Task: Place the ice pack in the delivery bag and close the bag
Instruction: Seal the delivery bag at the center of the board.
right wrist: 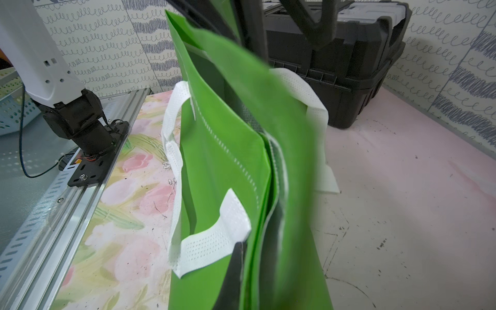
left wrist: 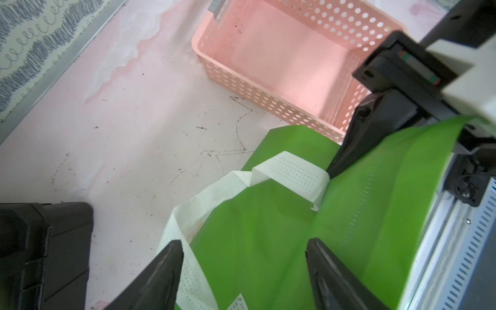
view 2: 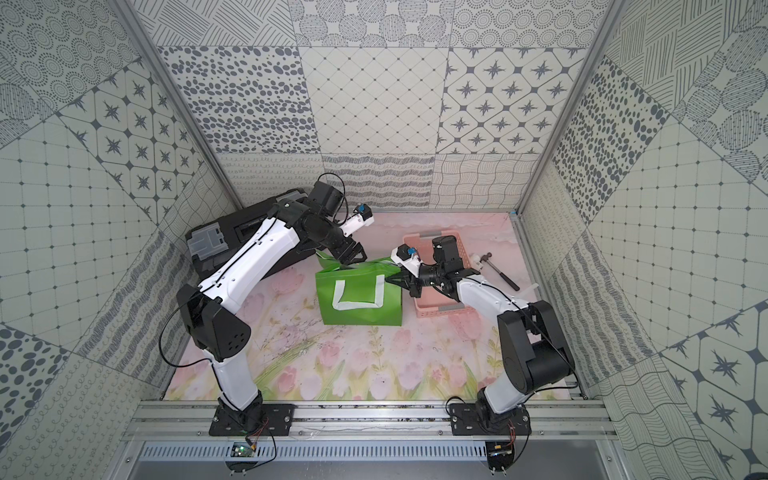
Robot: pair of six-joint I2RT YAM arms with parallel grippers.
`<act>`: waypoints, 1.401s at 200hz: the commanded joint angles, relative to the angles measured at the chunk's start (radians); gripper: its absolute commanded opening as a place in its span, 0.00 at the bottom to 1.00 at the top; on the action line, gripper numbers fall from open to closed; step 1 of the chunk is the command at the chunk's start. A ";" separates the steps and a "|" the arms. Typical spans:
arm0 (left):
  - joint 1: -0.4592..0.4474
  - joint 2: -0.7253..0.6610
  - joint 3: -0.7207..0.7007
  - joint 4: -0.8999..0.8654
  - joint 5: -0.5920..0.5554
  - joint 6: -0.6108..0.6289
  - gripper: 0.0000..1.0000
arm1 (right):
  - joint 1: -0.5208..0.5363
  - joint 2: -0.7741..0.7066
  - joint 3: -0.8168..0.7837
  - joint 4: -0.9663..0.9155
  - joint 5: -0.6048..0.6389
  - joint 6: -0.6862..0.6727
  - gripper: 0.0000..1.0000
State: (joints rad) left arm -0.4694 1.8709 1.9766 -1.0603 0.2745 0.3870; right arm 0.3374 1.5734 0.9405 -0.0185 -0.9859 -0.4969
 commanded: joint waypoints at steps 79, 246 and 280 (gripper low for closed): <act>-0.005 -0.045 -0.143 0.066 0.174 0.040 0.83 | -0.002 0.024 0.054 0.065 0.013 0.043 0.00; -0.064 -0.016 -0.229 0.234 -0.069 0.019 0.66 | -0.002 -0.016 0.045 -0.028 -0.001 0.016 0.61; -0.069 -0.007 -0.226 0.230 -0.097 0.020 0.66 | -0.004 -0.015 0.089 -0.064 -0.046 0.044 0.82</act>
State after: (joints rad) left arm -0.5312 1.8511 1.7515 -0.8173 0.2611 0.4019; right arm 0.3363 1.5848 0.9787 -0.0734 -0.9863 -0.4698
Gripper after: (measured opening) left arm 0.664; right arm 0.785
